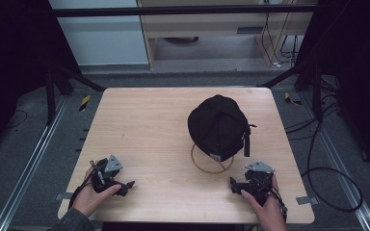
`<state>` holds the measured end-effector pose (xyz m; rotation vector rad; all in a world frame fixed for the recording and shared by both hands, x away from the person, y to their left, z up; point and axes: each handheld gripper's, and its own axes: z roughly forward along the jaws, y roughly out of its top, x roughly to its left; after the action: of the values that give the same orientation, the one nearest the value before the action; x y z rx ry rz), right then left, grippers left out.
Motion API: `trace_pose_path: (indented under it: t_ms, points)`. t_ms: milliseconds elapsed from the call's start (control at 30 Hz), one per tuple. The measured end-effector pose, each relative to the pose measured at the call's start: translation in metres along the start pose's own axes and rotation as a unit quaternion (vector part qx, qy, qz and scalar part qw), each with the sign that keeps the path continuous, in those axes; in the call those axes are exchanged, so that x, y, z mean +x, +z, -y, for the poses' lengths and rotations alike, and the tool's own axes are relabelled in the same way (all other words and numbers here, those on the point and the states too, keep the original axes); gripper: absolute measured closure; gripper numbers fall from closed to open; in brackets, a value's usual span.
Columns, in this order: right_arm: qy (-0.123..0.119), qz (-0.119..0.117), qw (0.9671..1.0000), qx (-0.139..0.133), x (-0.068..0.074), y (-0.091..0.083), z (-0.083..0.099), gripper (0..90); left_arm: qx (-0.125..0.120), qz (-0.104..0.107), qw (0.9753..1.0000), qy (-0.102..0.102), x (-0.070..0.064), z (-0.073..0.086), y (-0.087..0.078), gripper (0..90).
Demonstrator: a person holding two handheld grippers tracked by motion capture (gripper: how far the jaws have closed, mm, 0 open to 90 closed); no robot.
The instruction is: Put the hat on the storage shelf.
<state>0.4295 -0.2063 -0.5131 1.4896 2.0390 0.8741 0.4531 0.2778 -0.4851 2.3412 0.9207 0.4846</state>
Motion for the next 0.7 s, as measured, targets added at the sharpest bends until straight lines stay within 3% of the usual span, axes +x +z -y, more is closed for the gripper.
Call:
trace_pose_path:
  t_ms: [267, 500, 700]
  points:
    - [0.0, 0.0, 1.0, 0.0, 0.0, 0.0, 0.0, 0.4, 0.002, -0.004, 0.9998, -0.02, 0.014, 0.012, 0.007, 3.7]
    - [0.0, 0.0, 1.0, 0.0, 0.0, 0.0, 0.0, 0.4, -0.024, 0.011, 0.9978, -0.06, 0.028, 0.021, 0.012, 0.8]
    - [0.0, 0.0, 1.0, 0.0, 0.0, 0.0, 0.0, 0.4, -0.051, 0.009, 0.9966, -0.065, 0.03, 0.027, 0.013, 0.0]
